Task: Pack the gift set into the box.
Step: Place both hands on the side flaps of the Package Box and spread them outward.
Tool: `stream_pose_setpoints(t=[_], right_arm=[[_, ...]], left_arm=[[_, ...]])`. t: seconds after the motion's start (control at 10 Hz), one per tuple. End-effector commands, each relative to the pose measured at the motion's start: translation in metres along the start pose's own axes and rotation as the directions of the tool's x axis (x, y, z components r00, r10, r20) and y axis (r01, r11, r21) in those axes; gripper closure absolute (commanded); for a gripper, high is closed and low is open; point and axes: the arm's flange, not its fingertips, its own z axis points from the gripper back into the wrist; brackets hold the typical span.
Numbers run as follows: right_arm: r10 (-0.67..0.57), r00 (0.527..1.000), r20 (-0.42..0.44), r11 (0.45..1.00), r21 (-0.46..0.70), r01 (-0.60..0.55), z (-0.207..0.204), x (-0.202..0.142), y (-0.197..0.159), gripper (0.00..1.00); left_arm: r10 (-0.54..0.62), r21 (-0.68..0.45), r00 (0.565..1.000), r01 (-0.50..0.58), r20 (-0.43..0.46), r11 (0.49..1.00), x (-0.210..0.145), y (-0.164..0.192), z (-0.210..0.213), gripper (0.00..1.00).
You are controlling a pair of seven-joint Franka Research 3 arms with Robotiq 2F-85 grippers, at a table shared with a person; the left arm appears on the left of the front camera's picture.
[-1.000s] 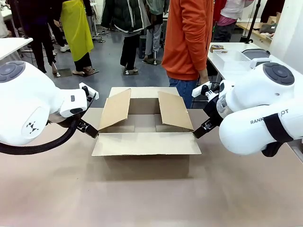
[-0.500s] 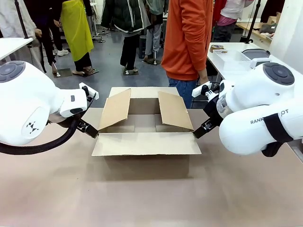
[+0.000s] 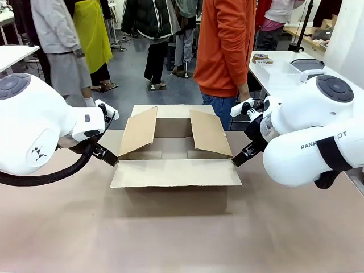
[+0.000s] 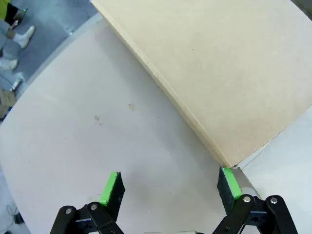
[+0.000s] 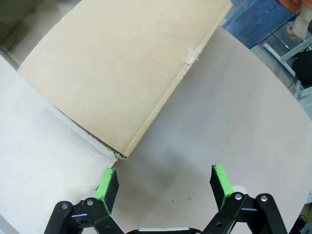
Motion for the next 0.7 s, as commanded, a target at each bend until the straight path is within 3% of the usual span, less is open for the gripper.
stream_pose_setpoints(t=[0.0,0.2,0.3,0.4,0.5,0.6], right_arm=[[-0.001,1.0,0.0,1.0,0.0,0.001,0.0,0.0,0.0,0.0],[0.0,1.0,0.0,1.0,0.0,0.0,0.0,0.0,0.0,0.0],[0.009,0.999,-0.04,1.0,0.028,-0.008,0.004,-0.004,-0.003,0.0],[-0.001,0.981,-0.192,0.995,0.099,0.021,0.009,-0.01,-0.011,0.0],[-0.099,0.948,-0.302,0.987,0.09,0.132,0.02,-0.017,-0.022,0.0],[-0.153,0.955,-0.253,0.978,0.101,0.183,0.038,-0.028,-0.036,0.0]], left_arm=[[0.0,0.0,1.0,0.0,0.001,1.0,0.0,0.0,0.0,0.0],[0.0,0.0,1.0,0.0,0.001,1.0,0.0,0.0,0.0,0.0],[0.0,0.0,1.0,0.0,0.0,1.0,0.0,0.0,0.0,0.0],[-0.03,-0.135,0.995,0.016,-0.098,0.991,-0.006,0.002,0.012,0.0],[-0.067,-0.184,0.982,0.033,-0.176,0.982,-0.018,0.009,0.026,0.0],[-0.087,-0.208,0.984,0.053,-0.156,0.977,-0.036,0.021,0.045,0.0]])
